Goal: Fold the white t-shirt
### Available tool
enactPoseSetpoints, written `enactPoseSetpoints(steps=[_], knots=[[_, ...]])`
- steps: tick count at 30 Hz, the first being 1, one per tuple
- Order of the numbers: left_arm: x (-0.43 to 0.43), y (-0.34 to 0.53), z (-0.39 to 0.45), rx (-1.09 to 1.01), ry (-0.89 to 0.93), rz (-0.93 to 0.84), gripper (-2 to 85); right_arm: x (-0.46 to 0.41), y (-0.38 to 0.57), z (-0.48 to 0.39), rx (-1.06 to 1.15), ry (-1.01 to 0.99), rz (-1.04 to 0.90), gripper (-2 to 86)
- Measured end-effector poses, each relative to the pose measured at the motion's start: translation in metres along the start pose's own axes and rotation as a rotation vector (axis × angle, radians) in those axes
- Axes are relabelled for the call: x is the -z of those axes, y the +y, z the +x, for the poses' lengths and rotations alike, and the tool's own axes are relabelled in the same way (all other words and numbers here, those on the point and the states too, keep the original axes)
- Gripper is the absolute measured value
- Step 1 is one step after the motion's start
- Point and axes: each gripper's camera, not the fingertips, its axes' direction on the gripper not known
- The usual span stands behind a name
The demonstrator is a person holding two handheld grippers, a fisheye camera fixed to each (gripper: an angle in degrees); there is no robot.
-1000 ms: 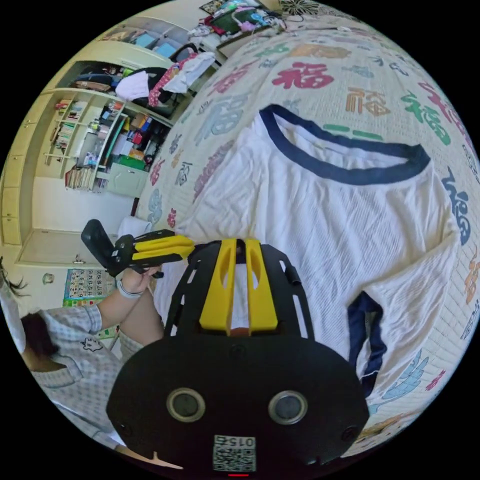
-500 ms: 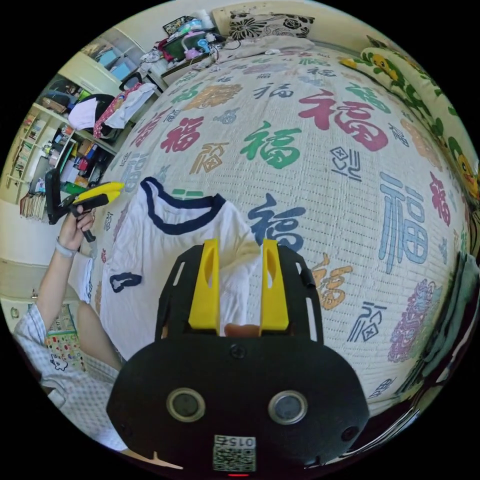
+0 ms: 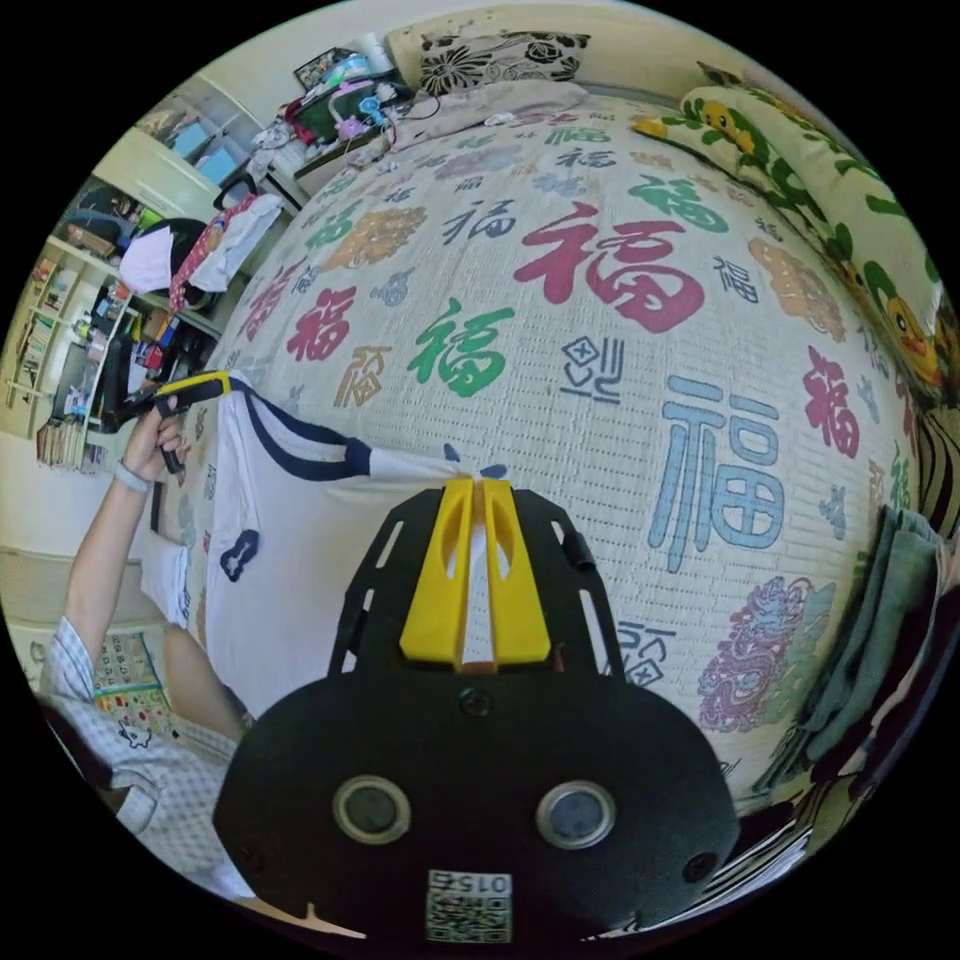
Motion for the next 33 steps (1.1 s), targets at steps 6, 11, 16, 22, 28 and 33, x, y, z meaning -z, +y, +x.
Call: enactPoseSetpoints(steps=[6, 11, 16, 22, 28, 33], knots=[[0.045, 0.017, 0.04, -0.152, -0.03, 0.042, -0.3, 0.004, 0.037, -0.004, 0.037, -0.006, 0.035, 0.2], [0.115, 0.139, 0.083, -0.266, 0.066, 0.121, -0.2, 0.012, 0.132, -0.02, 0.166, -0.114, 0.063, 0.3], [0.153, 0.267, 0.144, -0.355, 0.102, 0.062, -0.2, 0.013, 0.277, -0.043, 0.242, -0.243, 0.054, 0.5], [0.148, 0.372, 0.217, -0.453, 0.066, -0.124, -0.1, -0.037, 0.4, -0.083, 0.305, -0.224, -0.12, 0.6], [0.141, 0.391, 0.266, -0.535, -0.02, -0.224, -0.1, -0.084, 0.449, -0.118, 0.418, -0.048, -0.234, 0.9], [0.121, 0.391, 0.295, -0.599, -0.086, -0.326, 0.0, -0.101, 0.459, -0.128, 0.446, -0.003, -0.255, 1.4]])
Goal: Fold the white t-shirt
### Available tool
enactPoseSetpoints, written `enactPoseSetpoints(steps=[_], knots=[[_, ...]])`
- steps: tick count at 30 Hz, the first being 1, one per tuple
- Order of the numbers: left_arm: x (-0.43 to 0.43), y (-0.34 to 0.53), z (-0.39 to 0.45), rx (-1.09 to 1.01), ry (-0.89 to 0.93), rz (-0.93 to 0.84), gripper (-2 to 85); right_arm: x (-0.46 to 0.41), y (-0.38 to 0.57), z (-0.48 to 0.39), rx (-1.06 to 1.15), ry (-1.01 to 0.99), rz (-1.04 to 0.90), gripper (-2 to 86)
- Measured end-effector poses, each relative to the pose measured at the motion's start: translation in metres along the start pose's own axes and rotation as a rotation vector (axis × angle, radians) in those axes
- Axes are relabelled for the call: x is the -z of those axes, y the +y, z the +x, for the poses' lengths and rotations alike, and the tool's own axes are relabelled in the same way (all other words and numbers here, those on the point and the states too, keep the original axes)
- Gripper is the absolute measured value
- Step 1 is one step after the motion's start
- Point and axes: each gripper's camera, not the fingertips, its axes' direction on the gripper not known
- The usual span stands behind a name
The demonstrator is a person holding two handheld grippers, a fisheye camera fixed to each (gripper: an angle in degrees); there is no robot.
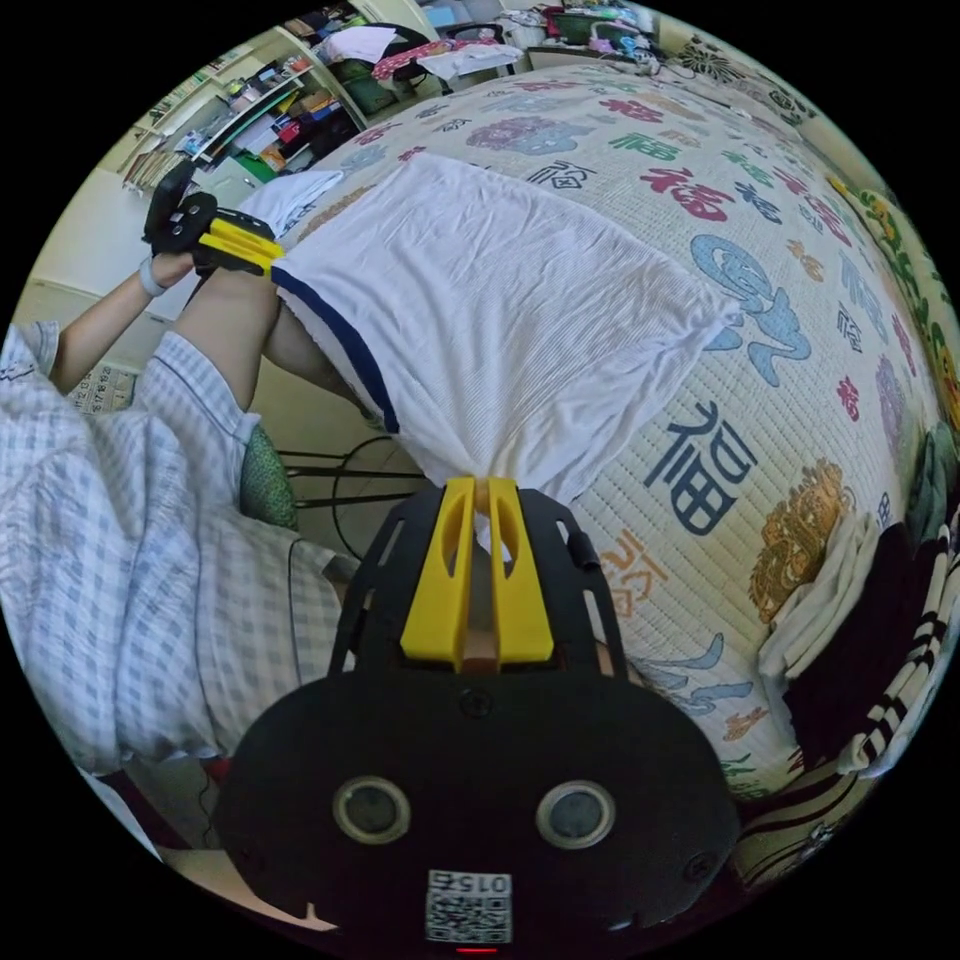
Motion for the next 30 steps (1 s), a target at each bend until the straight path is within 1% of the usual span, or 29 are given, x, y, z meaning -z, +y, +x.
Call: enactPoseSetpoints(steps=[7, 10, 14, 17, 18, 21, 22, 24, 26, 27, 28, 29, 30], knots=[[0.003, -0.011, 0.027, -0.076, -0.052, -0.075, 0.6, -0.015, 0.005, 0.001, -0.052, -0.033, 0.004, 3.3], [0.002, -0.005, 0.024, -0.034, -0.056, -0.108, 1.4, -0.02, 0.009, 0.0, -0.075, -0.054, -0.013, 5.8], [0.024, 0.017, 0.013, 0.063, -0.007, -0.089, 2.4, -0.022, 0.019, -0.002, -0.109, -0.029, -0.05, 8.2], [0.034, 0.041, 0.01, 0.086, 0.003, -0.109, 2.2, -0.007, 0.029, -0.006, -0.138, -0.053, 0.027, 7.8], [0.038, 0.045, 0.007, 0.102, 0.006, -0.096, 2.1, 0.0, 0.029, -0.009, -0.137, -0.065, 0.074, 7.2], [0.057, 0.056, -0.016, 0.229, 0.062, 0.069, 1.2, 0.006, 0.016, -0.017, -0.126, -0.117, 0.177, 5.5], [0.057, 0.055, -0.025, 0.269, 0.097, 0.142, 1.0, 0.002, 0.006, -0.019, -0.116, -0.14, 0.191, 5.0], [0.043, 0.047, -0.037, 0.307, 0.136, 0.178, 0.7, -0.012, -0.012, -0.022, -0.1, -0.182, 0.175, 3.4], [0.004, 0.036, -0.05, 0.331, 0.17, 0.101, 0.4, -0.029, -0.027, -0.024, -0.092, -0.216, 0.13, 1.6], [-0.007, 0.034, -0.052, 0.332, 0.171, 0.063, 0.3, -0.042, -0.035, -0.024, -0.102, -0.219, 0.073, 0.7], [-0.031, 0.035, -0.056, 0.331, 0.162, -0.032, 0.1, -0.053, -0.041, -0.024, -0.122, -0.198, 0.006, 0.2], [-0.045, 0.04, -0.059, 0.322, 0.177, -0.085, 0.0, -0.058, -0.042, -0.024, -0.134, -0.181, -0.031, 0.2], [-0.044, 0.044, -0.061, 0.329, 0.191, -0.071, 0.0, -0.062, -0.041, -0.025, -0.137, -0.176, -0.073, 0.0]])
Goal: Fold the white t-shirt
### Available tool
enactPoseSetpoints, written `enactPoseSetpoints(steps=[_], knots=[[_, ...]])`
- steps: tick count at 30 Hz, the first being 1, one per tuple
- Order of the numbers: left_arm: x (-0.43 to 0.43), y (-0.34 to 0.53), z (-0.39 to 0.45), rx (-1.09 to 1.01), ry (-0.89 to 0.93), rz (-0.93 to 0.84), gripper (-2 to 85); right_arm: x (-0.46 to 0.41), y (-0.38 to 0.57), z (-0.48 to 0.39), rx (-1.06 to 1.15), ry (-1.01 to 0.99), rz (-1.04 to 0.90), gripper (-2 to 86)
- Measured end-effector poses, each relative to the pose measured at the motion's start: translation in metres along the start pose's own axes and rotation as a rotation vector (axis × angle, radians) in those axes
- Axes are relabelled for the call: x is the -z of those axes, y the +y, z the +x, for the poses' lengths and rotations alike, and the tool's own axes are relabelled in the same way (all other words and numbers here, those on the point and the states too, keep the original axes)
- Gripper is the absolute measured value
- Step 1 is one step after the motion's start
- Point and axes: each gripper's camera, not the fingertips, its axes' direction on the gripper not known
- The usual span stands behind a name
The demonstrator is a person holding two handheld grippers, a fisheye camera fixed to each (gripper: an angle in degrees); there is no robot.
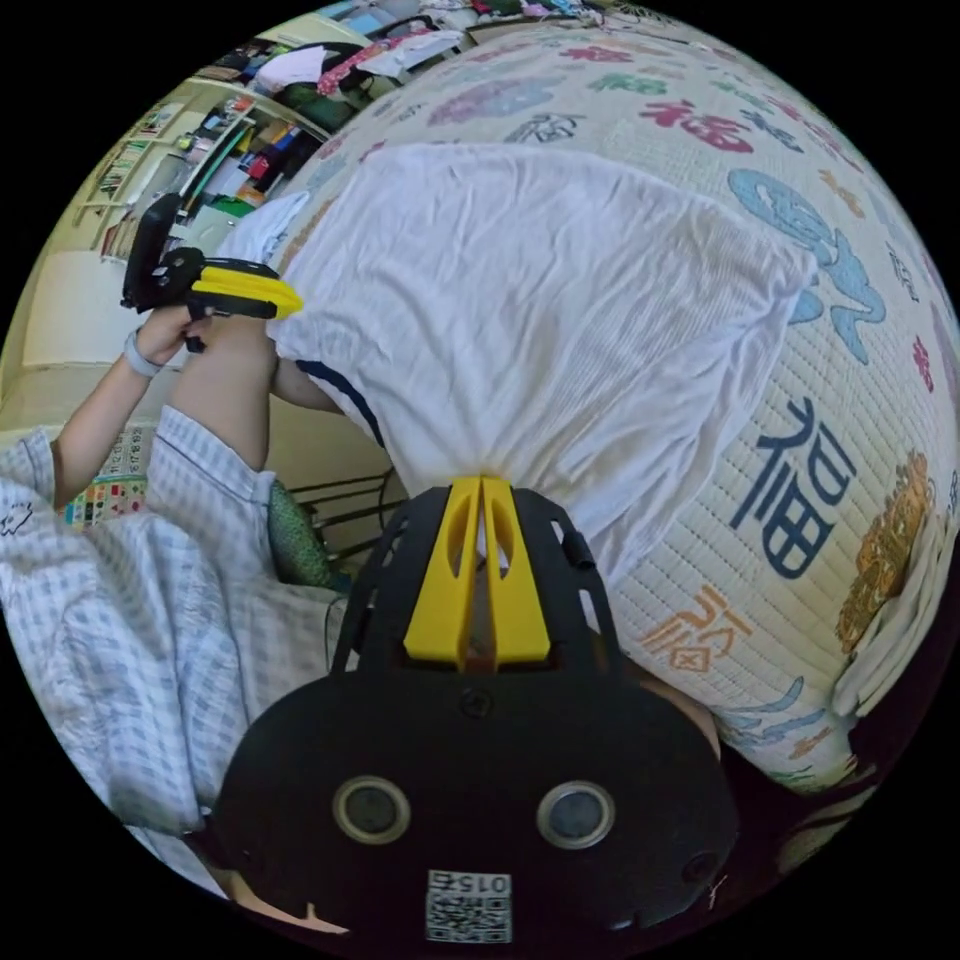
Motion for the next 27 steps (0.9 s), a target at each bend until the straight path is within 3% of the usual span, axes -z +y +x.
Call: enactPoseSetpoints(steps=[3, 6, 10, 13, 19, 23, 27], knots=[[0.017, 0.019, -0.025, 0.049, 0.047, 0.014, 0.2, 0.019, 0.012, 0.003, -0.024, -0.029, 0.053, 0.5], [0.051, 0.034, -0.059, 0.113, 0.042, 0.148, 1.1, 0.06, 0.023, 0.022, -0.098, -0.053, 0.218, 3.0], [0.077, 0.04, -0.134, 0.341, 0.079, 0.377, 4.9, 0.105, 0.006, 0.066, -0.252, -0.135, 0.434, 8.7], [0.06, 0.038, -0.183, 0.503, 0.146, 0.432, 6.9, 0.113, -0.02, 0.092, -0.341, -0.222, 0.497, 9.2], [0.013, 0.043, -0.23, 0.589, 0.277, 0.378, 2.3, 0.104, -0.081, 0.091, -0.348, -0.128, 0.291, 4.1], [0.015, 0.059, -0.242, 0.592, 0.186, 0.365, 0.5, 0.119, -0.088, 0.089, -0.391, -0.063, 0.32, 2.3], [0.023, 0.081, -0.242, 0.584, 0.218, 0.372, 4.1, 0.132, -0.094, 0.086, -0.409, -0.099, 0.302, 4.7]])
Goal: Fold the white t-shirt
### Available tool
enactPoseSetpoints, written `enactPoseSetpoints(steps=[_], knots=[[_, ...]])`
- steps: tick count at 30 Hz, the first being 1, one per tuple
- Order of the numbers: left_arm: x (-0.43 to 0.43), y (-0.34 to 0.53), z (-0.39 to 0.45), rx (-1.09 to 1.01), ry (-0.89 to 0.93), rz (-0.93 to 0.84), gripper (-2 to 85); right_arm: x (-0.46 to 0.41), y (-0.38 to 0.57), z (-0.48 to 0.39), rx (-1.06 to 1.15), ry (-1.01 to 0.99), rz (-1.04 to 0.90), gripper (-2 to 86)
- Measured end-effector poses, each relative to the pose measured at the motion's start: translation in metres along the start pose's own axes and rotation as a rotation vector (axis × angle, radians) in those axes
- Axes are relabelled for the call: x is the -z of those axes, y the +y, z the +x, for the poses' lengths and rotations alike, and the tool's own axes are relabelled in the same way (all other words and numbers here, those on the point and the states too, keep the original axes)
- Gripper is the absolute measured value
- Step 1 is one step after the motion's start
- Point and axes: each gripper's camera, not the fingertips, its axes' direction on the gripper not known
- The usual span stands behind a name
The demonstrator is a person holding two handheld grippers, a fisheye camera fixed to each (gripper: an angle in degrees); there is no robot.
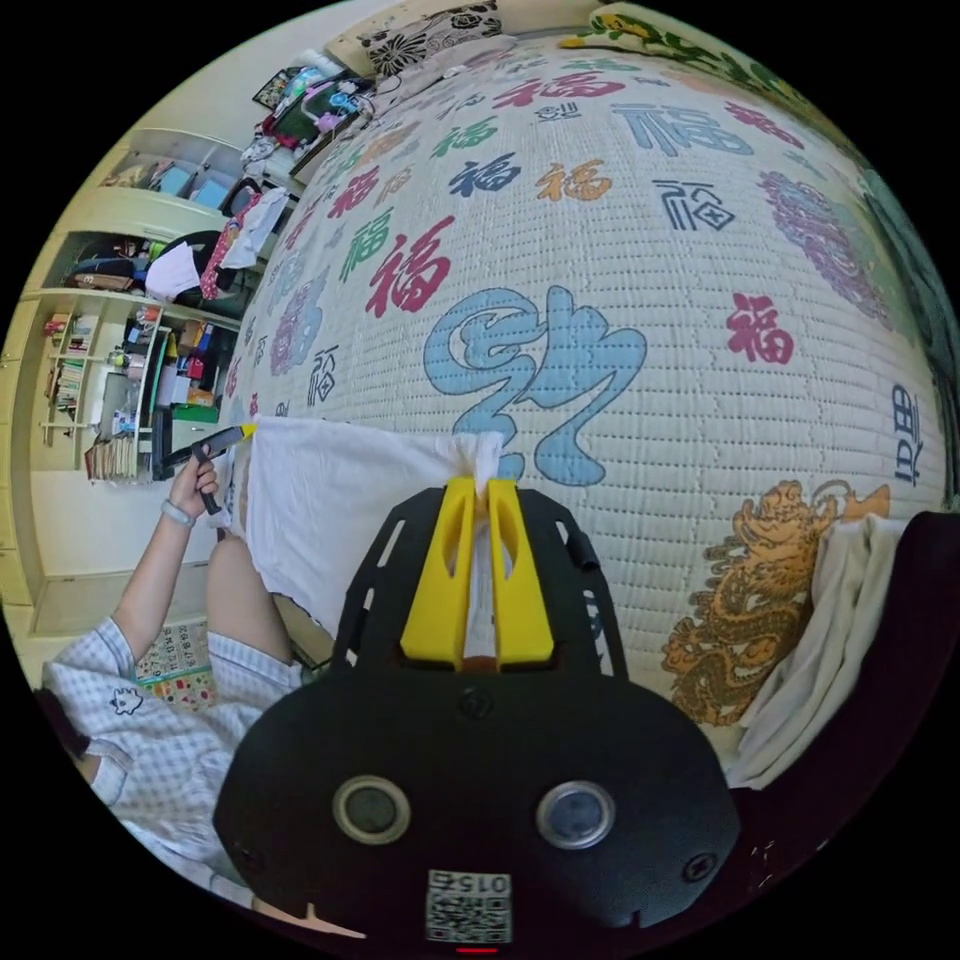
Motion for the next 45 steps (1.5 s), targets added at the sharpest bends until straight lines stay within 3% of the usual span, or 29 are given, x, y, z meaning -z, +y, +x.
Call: enactPoseSetpoints(steps=[5, 9, 17, 22, 26, 33, 38, 45], knots=[[0.061, 0.104, -0.001, 0.04, 0.007, 0.032, 8.0, 0.046, -0.003, -0.047, 0.087, 0.139, 0.087, 7.5], [0.05, 0.177, 0.008, 0.091, -0.064, -0.055, 9.4, 0.054, -0.039, -0.131, 0.334, 0.086, 0.08, 8.1], [-0.005, 0.207, 0.027, 0.089, -0.141, -0.248, 9.0, -0.039, -0.147, -0.327, 0.687, -0.038, -0.108, 11.2], [-0.003, 0.192, 0.027, 0.072, -0.101, -0.287, 5.6, -0.122, -0.205, -0.409, 0.732, 0.1, -0.303, 12.4], [0.02, 0.193, 0.024, 0.093, 0.053, -0.19, 0.9, -0.162, -0.234, -0.417, 0.654, 0.18, -0.441, 7.9], [0.096, 0.194, 0.055, 0.039, 0.088, -0.004, -0.3, -0.151, -0.258, -0.423, 0.692, 0.172, -0.456, 2.2], [0.121, 0.2, 0.163, -0.184, 0.094, 0.008, -0.3, -0.101, -0.254, -0.397, 0.754, 0.062, -0.38, 1.7], [0.075, 0.193, 0.343, -0.477, 0.161, -0.056, -0.2, 0.006, -0.211, -0.251, 0.711, -0.222, -0.207, 1.1]])
